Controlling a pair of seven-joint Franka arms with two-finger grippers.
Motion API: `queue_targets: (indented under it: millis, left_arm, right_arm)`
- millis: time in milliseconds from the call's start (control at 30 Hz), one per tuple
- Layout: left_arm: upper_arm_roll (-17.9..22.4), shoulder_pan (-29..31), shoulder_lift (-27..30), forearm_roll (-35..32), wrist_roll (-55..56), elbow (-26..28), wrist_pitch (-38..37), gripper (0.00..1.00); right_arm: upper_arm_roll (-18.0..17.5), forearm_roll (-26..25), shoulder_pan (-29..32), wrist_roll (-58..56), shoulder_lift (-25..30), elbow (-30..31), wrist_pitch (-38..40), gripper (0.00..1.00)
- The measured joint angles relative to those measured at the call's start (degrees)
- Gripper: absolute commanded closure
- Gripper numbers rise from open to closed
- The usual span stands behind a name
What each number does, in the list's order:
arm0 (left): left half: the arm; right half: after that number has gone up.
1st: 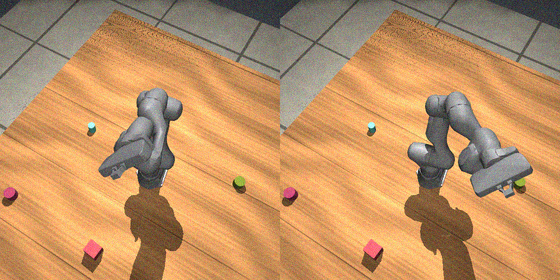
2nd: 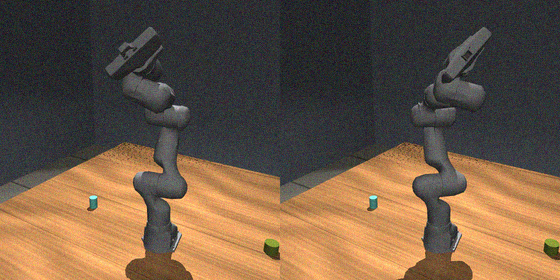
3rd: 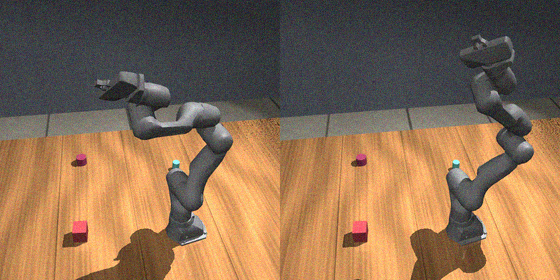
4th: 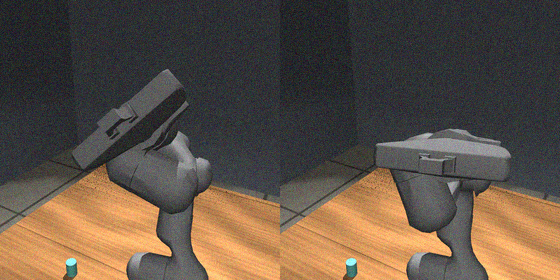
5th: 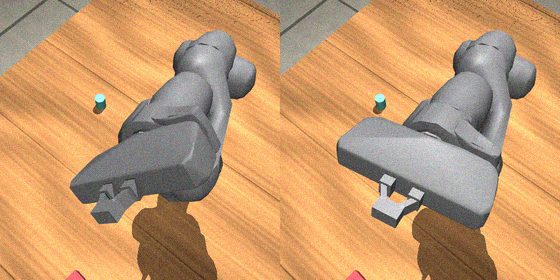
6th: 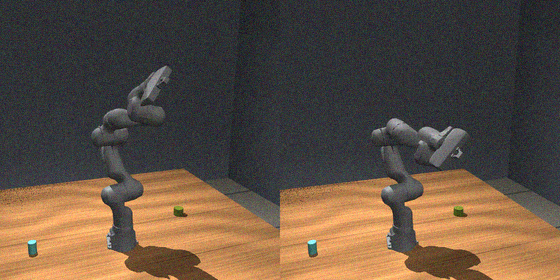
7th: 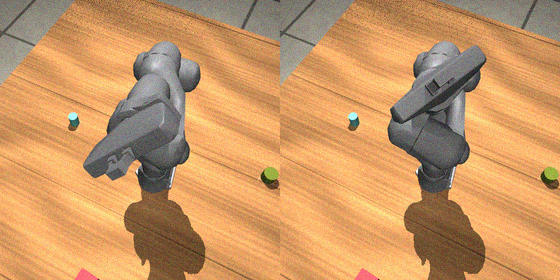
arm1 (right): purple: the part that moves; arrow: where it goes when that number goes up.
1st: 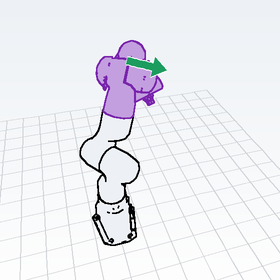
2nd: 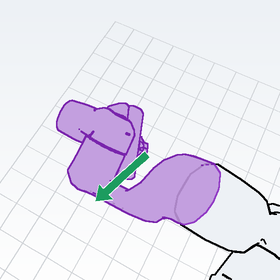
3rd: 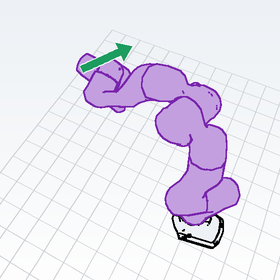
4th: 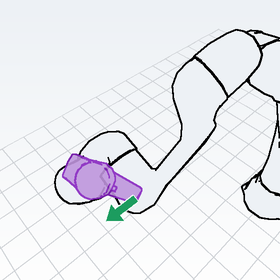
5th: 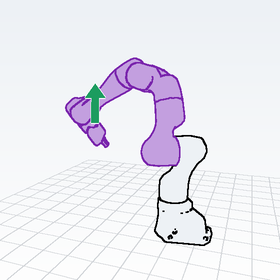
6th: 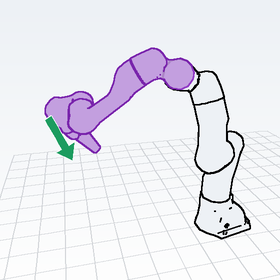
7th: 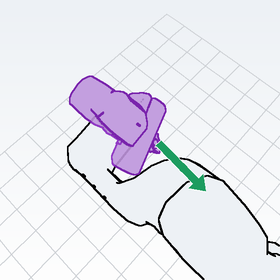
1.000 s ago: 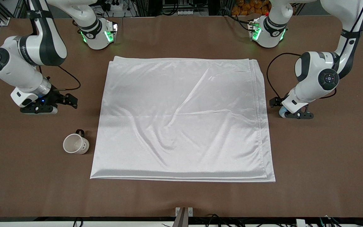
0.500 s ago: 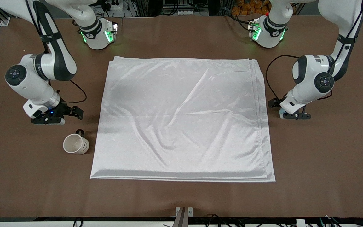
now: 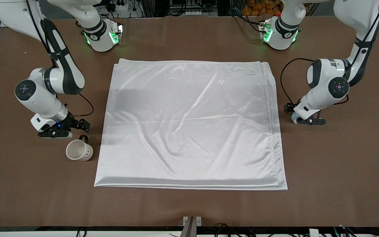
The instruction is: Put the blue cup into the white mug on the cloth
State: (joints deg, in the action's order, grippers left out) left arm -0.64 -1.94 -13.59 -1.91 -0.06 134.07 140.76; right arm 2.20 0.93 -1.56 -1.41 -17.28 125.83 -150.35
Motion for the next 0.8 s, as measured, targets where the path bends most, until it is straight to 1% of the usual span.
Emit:
queue_targets:
  millis: [67,167,233,333,467,600,700,800]
  left_arm:
    - [0.0,0.1,0.0,0.0,0.0,0.0,0.1,0.7]
    - [0.0,0.1,0.0,-0.1,0.0,0.0,0.2,0.87]
    - [0.0,0.1,0.0,-0.1,0.0,0.0,0.4,0.93]
    - [0.0,0.1,0.0,-0.1,0.0,-0.1,0.6,1.0]
    - [0.0,0.1,0.0,-0.1,0.0,-0.4,0.8,1.0]
    - [0.1,0.1,0.3,-0.4,0.0,-0.7,0.8,1.0]
    - [0.1,0.2,0.4,-0.4,0.0,-0.9,0.8,1.0]
    - [0.1,0.2,0.5,-0.4,0.0,-1.3,0.9,1.0]
  right_arm:
    - [0.0,0.0,0.1,-0.2,-0.7,-0.8,0.0,0.05]
    - [0.0,0.0,0.4,-0.3,-1.8,-1.8,0.0,0.06]
    - [0.0,0.0,0.5,-0.4,-2.4,-2.3,0.0,0.06]
    - [0.0,0.0,0.7,-0.5,-3.4,-3.0,-0.3,0.1]
    - [0.0,0.0,0.7,-0.5,-4.8,-4.0,-0.9,0.14]
    - [0.0,0.0,0.7,-0.5,-6.0,-5.1,-1.1,0.21]
    - [-0.1,0.0,0.7,-0.5,-6.6,-5.7,-1.2,0.33]
    - [-0.1,0.0,0.6,-0.6,-7.0,-6.3,-1.2,0.51]
